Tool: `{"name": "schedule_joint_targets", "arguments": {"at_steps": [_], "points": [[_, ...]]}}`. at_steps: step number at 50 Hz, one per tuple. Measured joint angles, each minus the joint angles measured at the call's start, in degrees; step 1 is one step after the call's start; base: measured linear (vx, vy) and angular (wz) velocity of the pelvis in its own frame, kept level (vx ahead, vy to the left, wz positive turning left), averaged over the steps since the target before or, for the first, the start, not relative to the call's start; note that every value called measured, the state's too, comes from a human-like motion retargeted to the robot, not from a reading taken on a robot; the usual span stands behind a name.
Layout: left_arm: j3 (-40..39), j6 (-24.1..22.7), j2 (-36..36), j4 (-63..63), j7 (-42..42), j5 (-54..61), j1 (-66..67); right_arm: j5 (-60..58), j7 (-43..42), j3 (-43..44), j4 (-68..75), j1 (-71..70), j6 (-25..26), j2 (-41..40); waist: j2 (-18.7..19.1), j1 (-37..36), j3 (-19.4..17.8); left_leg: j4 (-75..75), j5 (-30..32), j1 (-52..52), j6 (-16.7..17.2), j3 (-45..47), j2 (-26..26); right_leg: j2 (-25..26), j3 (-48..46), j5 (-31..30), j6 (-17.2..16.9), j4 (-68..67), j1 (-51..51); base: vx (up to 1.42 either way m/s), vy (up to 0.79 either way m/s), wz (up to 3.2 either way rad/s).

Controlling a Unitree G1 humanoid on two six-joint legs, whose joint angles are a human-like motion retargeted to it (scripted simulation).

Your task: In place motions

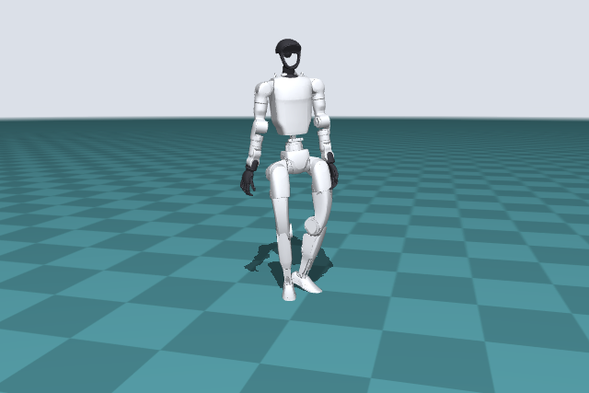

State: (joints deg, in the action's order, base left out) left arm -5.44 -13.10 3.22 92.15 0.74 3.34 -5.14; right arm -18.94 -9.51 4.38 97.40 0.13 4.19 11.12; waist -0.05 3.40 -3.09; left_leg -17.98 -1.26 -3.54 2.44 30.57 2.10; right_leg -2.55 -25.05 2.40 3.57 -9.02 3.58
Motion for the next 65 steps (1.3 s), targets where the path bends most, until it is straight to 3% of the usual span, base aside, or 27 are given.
{"name": "schedule_joint_targets", "arguments": {"at_steps": [2, 3, 6, 7, 10, 15, 18, 22, 23, 25, 27, 30, 32, 35, 38, 43, 48, 50, 52, 53, 55, 56, 57, 58, 59, 62, 65], "points": [[-5.2, 1.89, 3.44, 5.25, -2.08, 0.45, 7.08, 0.78, 7.02, -0.71, -1.76, -13.38, -0.9, -4.56, -2.0, -6.52, -1.57, -30.22, 9.62, 15.33, 0.52, 0.48, 9.88, -1.36, 7.05, -3.04, -1.17, 6.84, 0.29, -0.41, -0.42, -1.2], [-7.11, 2.94, 5.15, 5.25, -3.41, 1.14, 11.11, 0.92, 11.81, -0.22, -7.03, -17.67, -1.13, -6.54, -1.42, -8.96, -2.28, -42.43, 9.52, 24.15, -3.97, -3.08, 13.04, -0.63, 7.4, -4.63, -1.58, 8.04, -0.78, -0.48, -0.51, -0.7], [-12.28, 5.65, 9.09, 5.25, -2.81, 3.43, 20.0, 0.2, 21.8, -0.6, -25.17, -26.36, -2.98, -10.25, -2.79, -16.8, -6.81, -65.53, 3.24, 36.82, -7.63, -3.73, 22.24, 0.33, 9.76, -7.01, 0.61, 9.04, -2.4, -0.34, -0.35, -0.95], [-13.48, 6.85, 10.12, 5.25, -1.87, 3.37, 22.71, -0.75, 23.12, -0.43, -30.1, -28.35, -4.52, -10.49, -3.3, -20.02, -7.98, -70.27, 1.96, 39.05, -8.9, -2.32, 25.42, 0.02, 11.62, -6.91, 1.13, 8.25, -2.77, 0.07, -0.2, -1.5], [-18.53, 11.86, 12.03, 5.25, 0.16, 1.52, 29.92, -1.15, 21.4, -4.44, -41.33, -35.97, -11.87, -8.62, -4.04, -22.75, -9.98, -79.7, -1.78, 49.97, -10.38, -4.75, 25.81, -1.3, 13.14, -7.01, 1.43, 7.09, -3.81, -0.02, -0.09, -0.32], [-21.22, 13.59, 12.35, 5.25, 0.23, 1.96, 33.63, -4.28, 18.74, -8.98, -45.16, -36.7, -15.95, -7.47, -4.34, -21.0, -6.64, -76.18, -4.22, 49.31, -11.47, -1.04, 29.47, -0.35, 11.45, -7.39, 1.16, 8.12, -4.24, 0.09, 0.04, 0.27], [-18.21, 13.15, 11.86, 5.25, 0.14, 2.51, 30.01, -5.35, 19.34, -7.65, -40.92, -31.08, -16.26, -8.0, -2.54, -16.55, -3.49, -66.66, -2.43, 44.42, -9.16, -4.16, 25.79, 0.89, 7.21, -6.94, 0.03, 9.0, -3.32, 0.15, 0.14, 1.19], [-11.01, 11.7, 9.18, 5.25, 1.05, 3.04, 20.04, -12.13, 18.49, -4.28, -29.01, -18.63, -13.2, -7.28, -3.03, -11.36, 0.4, -40.52, 2.02, 26.54, -6.98, -2.39, 13.43, -0.98, 3.13, -4.38, -1.51, 7.69, -2.12, 0.28, 0.19, 0.97], [-8.8, 10.85, 7.69, 5.25, 0.52, 3.31, 16.67, -15.27, 17.29, -2.79, -24.37, -14.54, -11.56, -6.87, -3.77, -10.68, 0.83, -30.37, 4.23, 20.28, -5.19, -2.83, 8.55, -2.28, 3.06, -3.27, -2.04, 6.19, -1.53, 0.43, 0.19, 0.29], [-5.15, 8.74, 5.34, 5.25, -0.81, 4.2, 10.34, -19.19, 15.29, -0.56, -16.33, -7.53, -7.75, -5.98, -3.57, -9.34, 1.65, -10.95, 0.57, 10.3, 0.61, -8.59, 0.02, -2.16, 2.65, -1.98, -2.49, 2.88, -1.07, 0.45, 0.25, 0.22], [-1.08, 6.71, 2.57, 5.21, -1.11, 6.13, 2.89, -21.11, 12.85, 1.77, -7.54, -1.18, -3.69, -3.51, -1.22, -5.7, 1.3, 4.76, -5.23, 0.55, -1.54, -3.3, -0.64, -0.78, -0.43, -6.12, -2.97, -4.66, -1.56, 0.3, 0.21, 1.0], [1.28, 4.67, -0.82, 2.06, 1.2, 7.88, -12.73, -19.45, 7.23, 5.23, 0.0, 5.74, 1.45, 0.79, 3.42, 1.16, -0.67, 11.39, -4.22, 1.28, -1.19, -6.86, 4.32, -4.32, -0.72, -19.27, -3.68, -32.69, -16.01, -0.21, 0.28, 0.63], [3.73, 3.76, -0.36, -3.27, 2.37, 7.74, -21.3, -14.55, 3.78, 6.85, 0.0, 11.18, 2.17, 3.6, 4.52, 4.01, -2.56, 10.26, -4.26, 3.75, -2.22, -7.13, 5.15, -0.95, 6.32, -17.49, -0.89, -46.8, -28.06, -0.4, 0.2, -0.1], [4.68, 5.26, 2.33, -11.98, 3.57, 1.3, -31.45, -6.71, 2.79, 8.76, 0.0, 16.7, 3.96, 5.87, 4.96, 6.86, -6.23, 8.72, -4.17, 5.38, -3.13, -7.77, 6.31, -7.0, 2.03, -11.92, 5.75, -61.11, -37.3, -0.2, 0.11, 0.17], [4.35, 3.35, 2.69, -19.02, -1.09, -3.21, -34.22, -4.54, -1.22, 12.6, 0.0, 21.55, 2.95, 6.95, 5.96, 9.94, -5.89, 9.75, -3.41, 5.95, -3.64, -9.25, 7.52, -5.63, 1.5, -9.71, 7.01, -65.01, -43.38, 0.06, -0.01, 0.25], [4.83, -0.45, 0.83, -19.77, -2.34, 0.12, -34.81, -1.18, -2.66, 14.48, 0.0, 23.68, -0.35, 5.3, 4.45, 7.89, -3.97, 13.68, -2.06, 3.58, -3.46, -6.85, 5.69, -2.37, 1.59, -9.76, 4.02, -56.78, -38.89, 0.04, -0.01, -0.36], [5.89, 0.94, -1.07, -12.81, 0.81, -0.37, -25.56, -1.76, 0.68, 7.74, 0.0, 18.29, 3.35, 2.15, 1.54, -0.1, -0.38, 16.45, -2.96, -1.41, -2.21, -0.08, 0.98, 1.63, 4.35, -14.01, 2.28, -35.15, -20.54, 0.16, 0.09, -1.02], [6.61, 1.69, -1.37, -7.79, 1.45, -0.17, -19.85, -3.05, 2.46, 4.57, 0.0, 14.75, 4.46, 0.62, 0.75, -2.4, 2.02, 15.36, -4.32, -2.24, -1.66, 1.4, -0.4, 3.18, 5.87, -14.54, 0.0, -22.76, -12.2, 0.28, 0.09, -0.67], [4.51, 4.55, -0.72, -2.07, 3.02, -2.32, -10.2, -4.96, 5.66, -0.05, 0.0, 7.59, 4.56, -2.01, 0.03, -3.73, 4.12, 10.71, -5.48, -2.65, -1.2, 2.83, -1.18, 3.76, 2.82, 0.71, 1.07, -7.31, -2.28, 0.32, 0.03, -0.78], [1.68, 5.95, 0.21, -0.27, 3.71, -3.99, -5.12, -6.19, 7.25, -1.91, 0.0, 3.37, 3.86, -3.44, -0.53, -5.45, 4.15, 7.57, -4.14, -3.16, -1.24, 5.15, -1.83, 4.23, 5.28, 2.44, 2.65, -1.5, 0.32, 0.16, -0.02, -1.64], [-3.58, 8.31, 1.97, 2.41, 4.96, -5.65, 3.02, -7.74, 11.2, -4.84, -1.78, -5.46, 2.88, -6.39, -2.55, -10.19, 2.78, -4.3, 5.64, -1.73, -0.35, 10.73, -0.81, 1.18, 10.94, -0.14, 2.19, 3.32, 2.68, -0.22, -0.11, -1.83], [-6.96, 9.45, 3.79, 4.12, 5.63, -5.41, 5.88, -7.93, 13.55, -5.52, -7.87, -11.63, 2.57, -8.96, -2.16, -10.52, 1.74, -23.55, 10.53, 9.42, -2.71, 7.97, 8.86, 0.17, 11.55, -1.09, 0.72, 2.73, -0.03, -0.67, -0.24, -0.84], [-9.88, 10.39, 5.39, 5.25, 5.99, -5.0, 9.06, -7.53, 15.26, -6.25, -13.87, -17.24, 1.66, -11.11, -2.0, -11.51, 0.32, -39.3, 13.75, 19.73, -5.02, 3.86, 14.47, -0.4, 12.36, -2.07, -0.02, 2.5, -2.04, -0.82, -0.27, -0.42], [-11.89, 10.93, 6.57, 5.25, 5.72, -4.28, 12.91, -5.96, 15.68, -7.13, -19.68, -21.75, -0.42, -12.45, -2.26, -13.8, -1.87, -48.07, 13.63, 28.38, -7.22, -2.95, 11.97, -0.11, 13.56, -3.13, 0.73, 3.01, -2.62, -0.65, -0.29, -0.53], [-12.99, 11.72, 8.03, 5.25, 6.07, -3.61, 15.75, -4.2, 16.67, -7.67, -23.8, -26.17, -1.94, -12.98, -2.32, -14.99, -4.29, -55.46, 11.82, 33.43, -9.02, -5.03, 13.8, 0.56, 13.36, -3.71, 1.75, 3.09, -2.52, -0.46, -0.35, -0.32], [-14.26, 17.44, 13.47, 5.25, 8.32, -4.91, 24.86, -0.21, 20.62, -4.35, -34.68, -40.93, -5.73, -13.74, -3.14, -21.86, -13.54, -75.04, 3.17, 44.24, -17.09, -1.58, 28.96, 1.21, 13.82, -3.99, 4.51, 1.92, 0.58, -0.08, -0.55, -0.76], [-15.9, 18.23, 18.04, 5.25, 5.35, -8.89, 30.59, 4.17, 21.91, -2.32, -42.26, -51.75, -9.27, -10.25, -6.2, -35.17, -22.46, -78.52, -3.47, 53.09, -17.22, 4.77, 27.68, -3.3, 19.65, -5.48, 5.56, -0.23, -0.21, -0.15, -0.3, -1.55]]}}
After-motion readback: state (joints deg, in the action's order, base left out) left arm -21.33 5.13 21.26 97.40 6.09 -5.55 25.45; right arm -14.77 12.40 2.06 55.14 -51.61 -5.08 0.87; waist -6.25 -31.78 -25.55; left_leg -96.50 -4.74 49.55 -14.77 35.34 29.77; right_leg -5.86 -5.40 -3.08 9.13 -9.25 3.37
